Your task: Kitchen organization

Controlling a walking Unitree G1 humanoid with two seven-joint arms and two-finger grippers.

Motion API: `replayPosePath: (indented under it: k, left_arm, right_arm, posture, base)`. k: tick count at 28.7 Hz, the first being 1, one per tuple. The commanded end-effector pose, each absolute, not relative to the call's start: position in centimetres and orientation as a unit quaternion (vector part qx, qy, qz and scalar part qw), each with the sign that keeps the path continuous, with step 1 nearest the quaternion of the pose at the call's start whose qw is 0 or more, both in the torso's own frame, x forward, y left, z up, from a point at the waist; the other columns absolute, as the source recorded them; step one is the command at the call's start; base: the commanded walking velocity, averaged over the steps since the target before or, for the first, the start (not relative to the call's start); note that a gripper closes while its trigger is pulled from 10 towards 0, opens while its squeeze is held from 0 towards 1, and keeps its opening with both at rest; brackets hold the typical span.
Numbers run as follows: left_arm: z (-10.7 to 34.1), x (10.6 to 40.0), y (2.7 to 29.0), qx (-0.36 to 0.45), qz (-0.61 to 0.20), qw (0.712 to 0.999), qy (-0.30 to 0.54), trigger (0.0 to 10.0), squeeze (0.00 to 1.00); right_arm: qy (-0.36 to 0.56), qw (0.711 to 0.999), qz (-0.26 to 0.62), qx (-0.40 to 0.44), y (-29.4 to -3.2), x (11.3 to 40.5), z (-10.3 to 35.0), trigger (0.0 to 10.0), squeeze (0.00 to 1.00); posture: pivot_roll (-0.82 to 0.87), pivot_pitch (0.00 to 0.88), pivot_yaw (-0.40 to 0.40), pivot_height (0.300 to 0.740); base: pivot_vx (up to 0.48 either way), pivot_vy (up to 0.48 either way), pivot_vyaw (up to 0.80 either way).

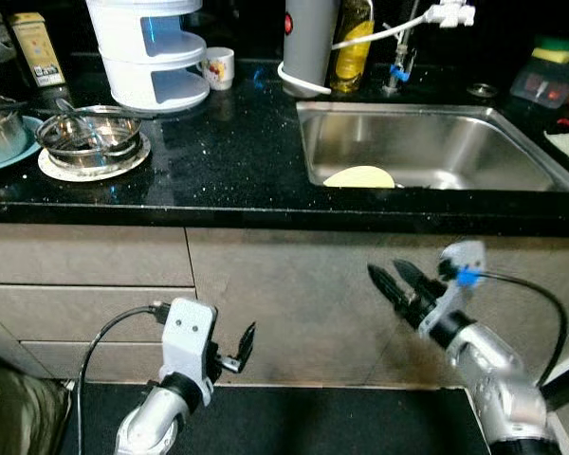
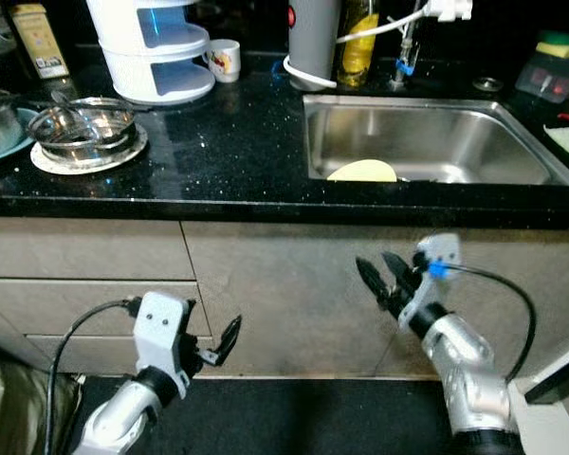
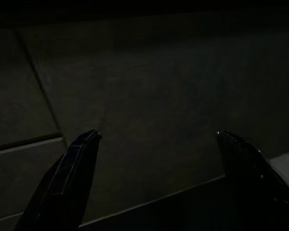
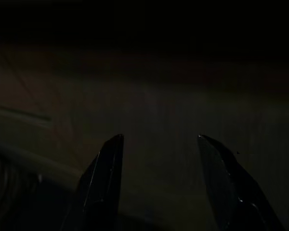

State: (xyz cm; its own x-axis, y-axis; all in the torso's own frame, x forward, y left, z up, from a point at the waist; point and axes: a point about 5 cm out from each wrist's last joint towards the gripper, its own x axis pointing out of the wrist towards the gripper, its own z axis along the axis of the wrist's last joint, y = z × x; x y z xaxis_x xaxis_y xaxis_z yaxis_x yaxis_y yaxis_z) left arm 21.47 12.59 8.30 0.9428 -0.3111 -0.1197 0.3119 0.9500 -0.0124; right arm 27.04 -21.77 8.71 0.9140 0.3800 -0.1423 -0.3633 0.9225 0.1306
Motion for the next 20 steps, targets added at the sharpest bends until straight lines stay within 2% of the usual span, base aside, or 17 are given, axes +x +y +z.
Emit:
replayPosePath:
  k: [1,3,8,20]
  left_arm:
    - [8.1,21.7,12.8,-0.001,-0.151,0.987,0.061,10.0,0.0]
    - [7.8,21.9,13.0,-0.019,-0.142,0.988,0.063,10.0,0.0]
    - [7.3,22.6,13.2,-0.038,-0.137,0.988,0.068,10.0,0.0]
    - [6.3,23.4,14.0,-0.039,-0.139,0.987,0.075,10.0,0.0]
  right_arm:
    - [0.089,0.975,0.192,0.06,-21.7,26.8,8.3,10.0,0.0]
    - [0.092,0.977,0.175,0.073,-22.1,26.7,8.1,10.0,0.0]
    - [0.096,0.976,0.186,0.053,-21.6,26.5,7.7,10.0,0.0]
    - [0.119,0.955,0.27,0.039,-18.7,24.5,6.4,10.0,0.0]
  posture:
    - [0.1,0.0,-0.051,0.736]
    - [0.09,0.0,-0.049,0.736]
    - [0.08,0.0,-0.043,0.736]
    - [0.08,0.0,-0.022,0.736]
  base:
    - [0.0,0.0,0.0]
    - [0.154,0.0,0.0]
    - [0.48,0.0,0.0]
    - [0.0,0.0,0.0]
